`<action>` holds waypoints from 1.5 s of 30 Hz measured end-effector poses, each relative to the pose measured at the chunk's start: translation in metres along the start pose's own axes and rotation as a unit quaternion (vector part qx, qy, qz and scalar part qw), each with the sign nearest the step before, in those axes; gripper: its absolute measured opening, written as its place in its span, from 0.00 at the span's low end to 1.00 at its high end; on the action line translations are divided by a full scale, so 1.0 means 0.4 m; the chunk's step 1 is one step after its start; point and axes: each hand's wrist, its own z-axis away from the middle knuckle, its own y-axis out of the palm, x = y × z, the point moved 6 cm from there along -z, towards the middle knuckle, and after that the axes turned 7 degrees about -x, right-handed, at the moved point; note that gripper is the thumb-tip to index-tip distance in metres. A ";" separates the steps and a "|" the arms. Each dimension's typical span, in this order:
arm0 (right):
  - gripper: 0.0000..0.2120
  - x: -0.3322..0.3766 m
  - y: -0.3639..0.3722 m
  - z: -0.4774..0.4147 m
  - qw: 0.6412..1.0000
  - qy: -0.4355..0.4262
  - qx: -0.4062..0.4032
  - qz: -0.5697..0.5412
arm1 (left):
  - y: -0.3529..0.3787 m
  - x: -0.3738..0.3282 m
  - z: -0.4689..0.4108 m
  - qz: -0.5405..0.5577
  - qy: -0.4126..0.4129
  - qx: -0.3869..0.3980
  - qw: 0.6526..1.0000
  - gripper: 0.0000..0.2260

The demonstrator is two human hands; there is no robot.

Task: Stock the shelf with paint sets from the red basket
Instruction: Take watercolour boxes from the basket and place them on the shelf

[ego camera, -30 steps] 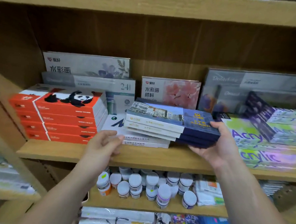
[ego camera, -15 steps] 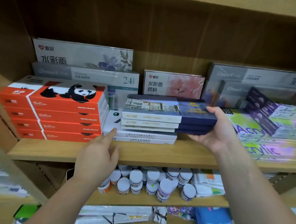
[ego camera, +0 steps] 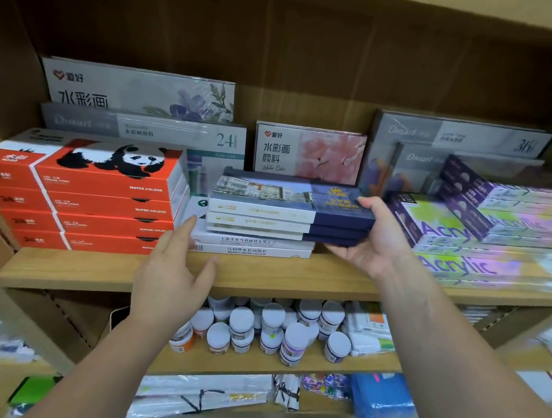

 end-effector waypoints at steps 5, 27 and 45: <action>0.11 -0.022 0.034 -0.009 0.997 -0.019 -0.003 0.077 | 0.008 -0.013 -0.005 0.011 -0.007 -0.006 1.000 0.25; 0.36 -0.045 0.109 -0.034 0.971 -0.189 0.027 0.146 | -0.138 0.026 -0.062 -0.102 0.138 -0.214 0.962 0.20; 0.48 -0.030 0.087 -0.036 0.892 -0.307 0.110 0.313 | -0.076 0.057 -0.091 -0.061 -0.022 -0.157 0.985 0.17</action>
